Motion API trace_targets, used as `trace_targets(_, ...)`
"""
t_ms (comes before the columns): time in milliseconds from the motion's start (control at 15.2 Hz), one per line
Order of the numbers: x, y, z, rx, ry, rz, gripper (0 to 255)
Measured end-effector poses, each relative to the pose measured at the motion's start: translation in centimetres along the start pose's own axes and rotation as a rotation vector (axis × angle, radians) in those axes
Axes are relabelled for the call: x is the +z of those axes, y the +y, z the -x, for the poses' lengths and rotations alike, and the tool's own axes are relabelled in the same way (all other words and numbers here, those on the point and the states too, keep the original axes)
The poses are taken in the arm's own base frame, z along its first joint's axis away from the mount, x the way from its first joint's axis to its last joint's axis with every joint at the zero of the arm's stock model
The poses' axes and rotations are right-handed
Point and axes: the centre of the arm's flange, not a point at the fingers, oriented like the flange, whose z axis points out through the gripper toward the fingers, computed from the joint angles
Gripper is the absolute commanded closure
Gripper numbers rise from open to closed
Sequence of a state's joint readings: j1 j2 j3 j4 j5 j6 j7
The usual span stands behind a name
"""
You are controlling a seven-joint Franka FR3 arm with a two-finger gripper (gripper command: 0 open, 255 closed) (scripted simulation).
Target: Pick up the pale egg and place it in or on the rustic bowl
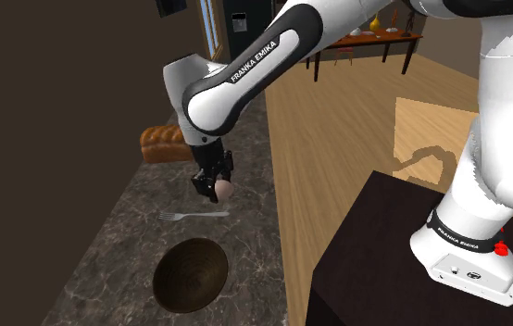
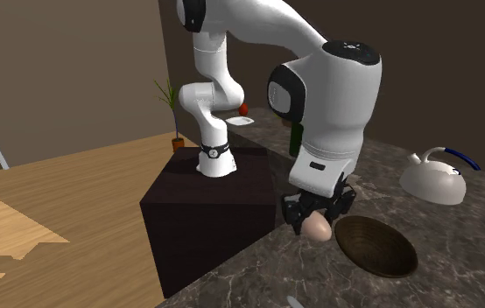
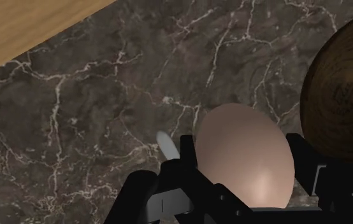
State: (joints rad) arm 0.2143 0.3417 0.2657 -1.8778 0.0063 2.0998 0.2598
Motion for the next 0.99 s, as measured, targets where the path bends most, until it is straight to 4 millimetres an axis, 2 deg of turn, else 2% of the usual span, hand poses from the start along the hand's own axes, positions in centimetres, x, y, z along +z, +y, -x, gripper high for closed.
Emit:
trace_targets(132, 0.3, -2.2, 0.2, 0.0, 0.0, 0.0, 255)
trace_targets(330, 0.3, -6.2, 1.0, 0.0, 0.0, 0.0, 255)
trace_targets(858, 1.3, -16.9, 1.7, 0.0, 0.0, 0.0, 255)
trace_targets(990, 2.0, -18.0, 1.5, 0.0, 0.0, 0.0, 255)
